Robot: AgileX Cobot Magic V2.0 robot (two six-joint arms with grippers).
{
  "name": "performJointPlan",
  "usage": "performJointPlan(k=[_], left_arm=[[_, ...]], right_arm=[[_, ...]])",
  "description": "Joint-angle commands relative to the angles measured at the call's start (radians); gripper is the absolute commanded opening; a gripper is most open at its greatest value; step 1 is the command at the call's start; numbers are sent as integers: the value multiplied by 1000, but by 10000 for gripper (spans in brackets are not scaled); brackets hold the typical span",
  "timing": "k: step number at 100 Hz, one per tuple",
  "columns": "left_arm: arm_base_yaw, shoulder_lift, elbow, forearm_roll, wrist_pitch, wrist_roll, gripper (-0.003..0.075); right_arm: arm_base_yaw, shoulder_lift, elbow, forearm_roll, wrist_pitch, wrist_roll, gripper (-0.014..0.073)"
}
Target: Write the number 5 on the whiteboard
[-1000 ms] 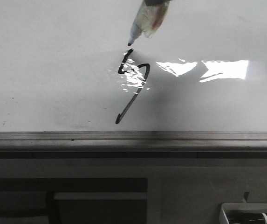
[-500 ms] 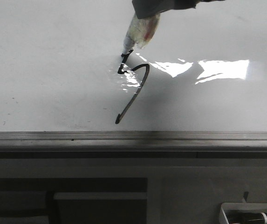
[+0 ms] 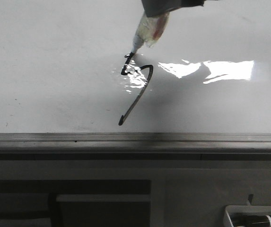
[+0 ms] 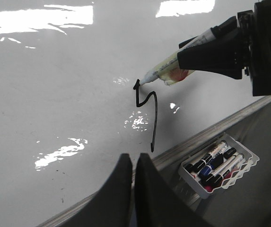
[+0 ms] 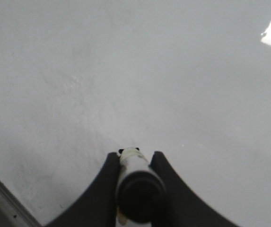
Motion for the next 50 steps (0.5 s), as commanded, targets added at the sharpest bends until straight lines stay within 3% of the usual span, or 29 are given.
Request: performJointPlan(k=[1, 23, 50], left_arm=[[1, 6, -26, -19, -58, -9, -20], [1, 6, -26, -19, -58, -9, -20], [1, 6, -26, -19, -62, -9, -20]], right_arm=[[-20, -8, -13, 46, -220, -47, -43], [-20, -74, 43, 46, -289, -47, -64], [-20, -105, 75, 46, -271, -47, -64]])
